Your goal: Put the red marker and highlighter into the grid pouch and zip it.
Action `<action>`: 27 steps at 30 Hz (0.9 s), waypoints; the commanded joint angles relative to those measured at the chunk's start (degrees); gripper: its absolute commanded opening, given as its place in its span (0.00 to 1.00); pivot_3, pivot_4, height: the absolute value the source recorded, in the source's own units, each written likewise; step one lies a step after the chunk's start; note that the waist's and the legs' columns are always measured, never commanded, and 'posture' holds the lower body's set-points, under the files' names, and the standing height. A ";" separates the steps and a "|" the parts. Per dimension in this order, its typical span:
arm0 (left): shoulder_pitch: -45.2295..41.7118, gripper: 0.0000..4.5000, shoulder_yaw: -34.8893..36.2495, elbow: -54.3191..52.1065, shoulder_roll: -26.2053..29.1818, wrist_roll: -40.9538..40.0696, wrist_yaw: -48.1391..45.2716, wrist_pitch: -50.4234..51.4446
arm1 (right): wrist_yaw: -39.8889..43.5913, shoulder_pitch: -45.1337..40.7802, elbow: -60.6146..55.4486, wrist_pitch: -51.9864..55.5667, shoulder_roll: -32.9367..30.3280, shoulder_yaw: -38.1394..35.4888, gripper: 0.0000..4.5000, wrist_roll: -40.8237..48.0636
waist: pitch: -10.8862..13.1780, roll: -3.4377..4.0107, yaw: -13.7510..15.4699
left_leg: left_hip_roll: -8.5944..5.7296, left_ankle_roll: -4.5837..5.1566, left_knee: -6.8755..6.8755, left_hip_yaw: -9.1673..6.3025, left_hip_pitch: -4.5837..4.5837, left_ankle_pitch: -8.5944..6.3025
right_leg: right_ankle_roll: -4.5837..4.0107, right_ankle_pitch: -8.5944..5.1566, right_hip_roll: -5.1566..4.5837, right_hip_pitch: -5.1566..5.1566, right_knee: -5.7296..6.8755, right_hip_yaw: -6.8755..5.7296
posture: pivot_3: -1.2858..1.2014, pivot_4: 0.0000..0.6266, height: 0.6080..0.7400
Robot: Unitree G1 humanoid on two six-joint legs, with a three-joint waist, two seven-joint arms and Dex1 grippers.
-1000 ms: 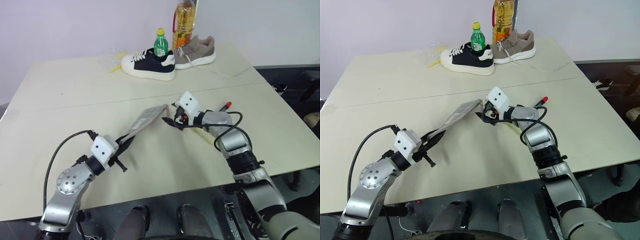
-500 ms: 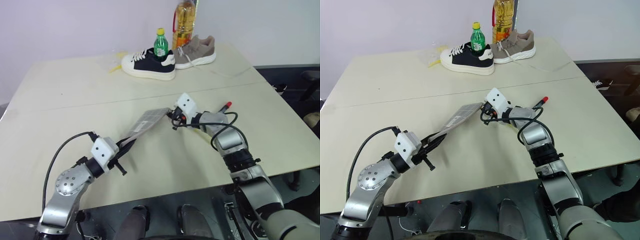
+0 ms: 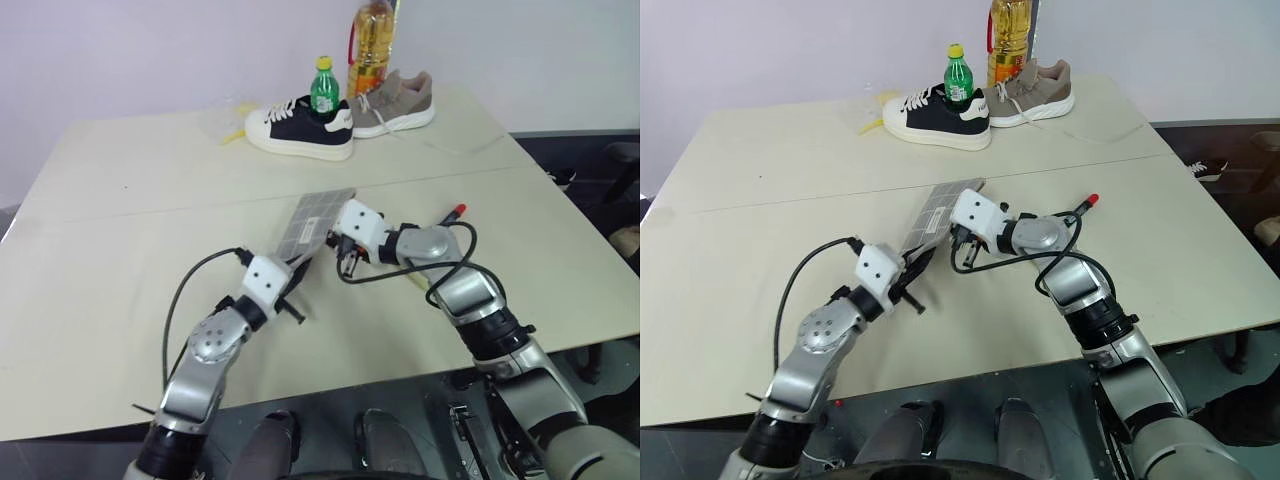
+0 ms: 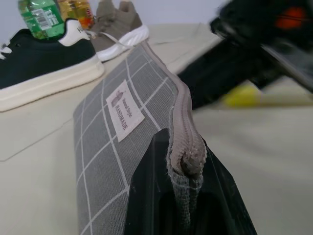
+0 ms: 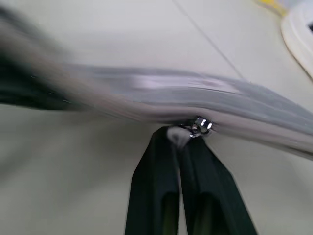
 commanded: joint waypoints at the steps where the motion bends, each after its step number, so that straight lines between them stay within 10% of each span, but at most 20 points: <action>1: -3.76 0.00 1.16 2.46 -2.96 0.01 3.60 0.70 | 3.73 1.01 -6.88 -1.21 -1.41 2.25 0.00 0.64 | 0.02 -0.03 0.02 | 0.00 0.00 0.00 0.00 0.00 0.00 | 0.01 0.00 0.00 -0.01 0.00 0.00 | 0.52 0.24 1.00; 19: -8.65 0.00 0.36 10.60 -5.20 2.08 5.39 -4.46 | 5.64 1.58 -14.47 4.13 -1.64 3.13 0.00 2.05 | 0.07 -0.12 0.08 | 0.00 0.00 0.03 0.00 -0.01 0.00 | 0.04 0.01 0.00 0.00 0.00 -0.04 | 0.52 0.24 1.00; 27: -8.67 0.00 3.05 8.73 -2.42 2.00 5.89 -4.52 | 9.65 2.94 -17.62 7.22 -6.35 -5.27 0.75 9.35 | 0.08 -0.20 0.07 | 0.00 0.00 0.08 -0.02 -0.01 0.00 | 0.06 0.02 0.01 0.06 -0.01 -0.07 | 0.52 0.24 1.00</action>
